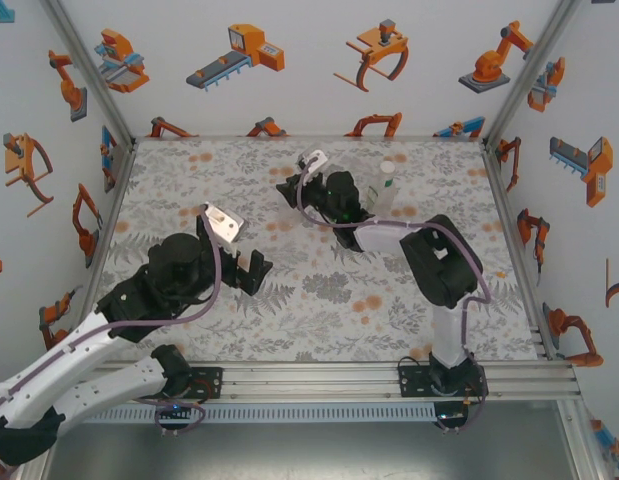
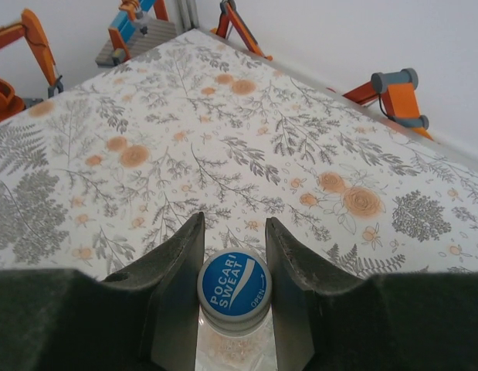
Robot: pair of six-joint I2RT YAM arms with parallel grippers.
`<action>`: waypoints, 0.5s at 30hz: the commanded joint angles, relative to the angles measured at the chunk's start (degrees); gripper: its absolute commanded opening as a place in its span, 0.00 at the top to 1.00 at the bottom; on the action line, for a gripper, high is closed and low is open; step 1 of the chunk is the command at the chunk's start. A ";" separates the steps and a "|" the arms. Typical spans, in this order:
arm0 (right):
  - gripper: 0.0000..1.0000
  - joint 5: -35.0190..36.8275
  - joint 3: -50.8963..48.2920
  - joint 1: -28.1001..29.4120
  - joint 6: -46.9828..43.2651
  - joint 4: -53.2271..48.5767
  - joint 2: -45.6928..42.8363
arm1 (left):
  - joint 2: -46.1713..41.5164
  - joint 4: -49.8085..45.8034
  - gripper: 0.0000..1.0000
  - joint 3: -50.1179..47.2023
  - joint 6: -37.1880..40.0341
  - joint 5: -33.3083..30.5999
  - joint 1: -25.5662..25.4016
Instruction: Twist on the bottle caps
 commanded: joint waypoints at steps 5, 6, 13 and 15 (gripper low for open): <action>0.96 -1.83 2.69 -0.36 -3.00 6.11 1.91 | -2.18 -1.42 0.03 -1.19 -4.21 -1.50 0.52; 0.93 -1.96 2.49 -0.36 -3.22 6.16 2.11 | -2.42 -1.44 0.03 -1.27 -4.44 -1.54 0.52; 0.77 -1.31 1.14 -0.36 -5.45 5.38 3.09 | -2.57 -1.12 0.03 -1.37 -4.84 -1.37 0.61; 0.72 -1.61 1.04 -0.35 -5.59 5.06 3.10 | -2.56 -1.15 0.03 -1.36 -4.88 -1.46 0.61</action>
